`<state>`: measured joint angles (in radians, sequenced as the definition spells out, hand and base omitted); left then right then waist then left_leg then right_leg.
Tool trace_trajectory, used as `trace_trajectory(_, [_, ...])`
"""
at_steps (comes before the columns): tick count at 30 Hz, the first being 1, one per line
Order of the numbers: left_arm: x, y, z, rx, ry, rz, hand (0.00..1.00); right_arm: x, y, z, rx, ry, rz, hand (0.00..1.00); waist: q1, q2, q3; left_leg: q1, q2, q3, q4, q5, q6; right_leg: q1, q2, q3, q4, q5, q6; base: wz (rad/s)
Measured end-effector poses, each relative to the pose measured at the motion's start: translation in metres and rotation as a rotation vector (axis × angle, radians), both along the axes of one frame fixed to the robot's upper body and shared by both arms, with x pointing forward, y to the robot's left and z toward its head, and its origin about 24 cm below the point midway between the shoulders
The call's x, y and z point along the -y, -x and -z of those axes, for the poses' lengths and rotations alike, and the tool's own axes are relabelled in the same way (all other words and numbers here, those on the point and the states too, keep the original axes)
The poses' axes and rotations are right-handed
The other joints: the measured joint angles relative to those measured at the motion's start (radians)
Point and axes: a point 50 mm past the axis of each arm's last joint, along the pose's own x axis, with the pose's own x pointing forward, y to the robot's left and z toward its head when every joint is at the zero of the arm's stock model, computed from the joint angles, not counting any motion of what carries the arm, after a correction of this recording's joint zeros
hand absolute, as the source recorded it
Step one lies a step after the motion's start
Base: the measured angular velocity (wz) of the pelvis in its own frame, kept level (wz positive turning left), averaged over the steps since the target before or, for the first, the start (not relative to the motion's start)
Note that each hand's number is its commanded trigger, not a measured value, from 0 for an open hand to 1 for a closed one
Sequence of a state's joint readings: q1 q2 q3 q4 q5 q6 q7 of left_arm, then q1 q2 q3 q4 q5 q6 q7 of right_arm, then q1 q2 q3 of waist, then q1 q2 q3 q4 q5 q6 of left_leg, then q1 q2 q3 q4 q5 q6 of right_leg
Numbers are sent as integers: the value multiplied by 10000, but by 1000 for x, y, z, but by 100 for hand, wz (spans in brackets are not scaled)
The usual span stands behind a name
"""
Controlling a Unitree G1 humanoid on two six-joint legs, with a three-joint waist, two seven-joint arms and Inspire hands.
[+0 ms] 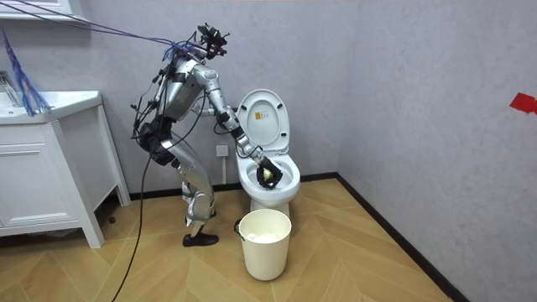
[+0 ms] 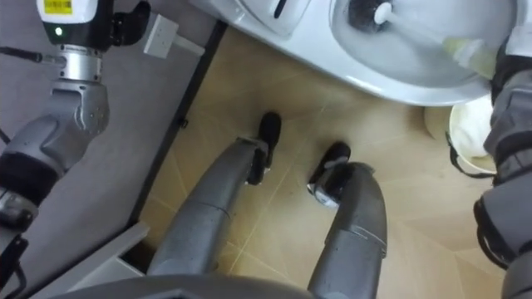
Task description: Brush toilet
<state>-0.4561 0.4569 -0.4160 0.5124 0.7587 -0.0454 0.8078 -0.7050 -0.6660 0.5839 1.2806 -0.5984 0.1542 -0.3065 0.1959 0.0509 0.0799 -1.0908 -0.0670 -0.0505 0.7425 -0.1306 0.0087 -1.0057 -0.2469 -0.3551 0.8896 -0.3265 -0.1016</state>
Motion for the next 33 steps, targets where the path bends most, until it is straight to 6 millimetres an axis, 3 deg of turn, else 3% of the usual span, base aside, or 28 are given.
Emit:
trace_trajectory(6, [-2, 2, 5, -233, -68, -107, 0, -8, -5, -1, -382, 919, -866, 100, -57, -71, -15, 82, 5, 2, 7, 20, 37, 137, 60, -42, -80, 113, 27, -4])
trace_trajectory(9, [-1, 4, 10, -478, -112, -103, 0, -14, 1, 11, -992, 1753, -1465, 100, 34, -46, -30, 259, 57, -18, -16, 3, 50, 380, 156, -83, -245, 130, 41, -3])
trace_trajectory(14, [0, 13, 24, -884, -128, -142, 0, -27, 14, 35, -1228, 1970, -1709, 100, 97, 188, -99, 586, 200, -125, -165, -54, 28, 868, 454, -215, -687, 208, 72, -4])
trace_trajectory(16, [-1, 24, 37, -1291, 3, -156, 0, -38, 24, 52, -1336, 1714, -1883, 100, 19, 530, -229, 840, 247, -260, -364, -54, 26, 1246, 611, -264, -1127, 299, 195, 2])
trace_trajectory(18, [-1, 33, 45, -1569, 371, -140, 0, -46, 32, 62, -1338, 1275, -1848, 100, -68, 626, -299, 1016, 290, -207, -576, -52, 29, 1381, 750, -191, -1367, 373, 233, -11])
trace_trajectory(25, [-15, 54, 51, -1413, 1639, -586, 0, -89, 50, 66, -657, -347, -2686, 100, -569, 589, -328, 1044, 650, -52, -898, -84, -81, 1455, 1148, -196, -1977, 592, 63, -10])
trace_trajectory(27, [-20, 59, 51, -1390, 1770, -715, 0, -99, 55, 65, -658, -700, -2879, 100, -637, 479, -384, 1057, 753, -41, -943, -110, -142, 1460, 1269, -161, -2097, 622, 8, -15])
trace_trajectory(29, [-23, 60, 49, -1283, 1754, -653, 0, -104, 61, 66, -845, -1009, -2952, 100, -706, 350, -454, 1093, 862, -30, -1009, -104, -210, 1510, 1325, -173, -2216, 667, -69, -10])
trace_trajectory(33, [-24, 57, 46, -1184, 1800, -493, 0, -103, 51, 59, -1061, -777, -3020, 100, -750, 333, -441, 1101, 981, -18, -916, -127, -259, 1558, 1433, -174, -2292, 740, -151, -10])
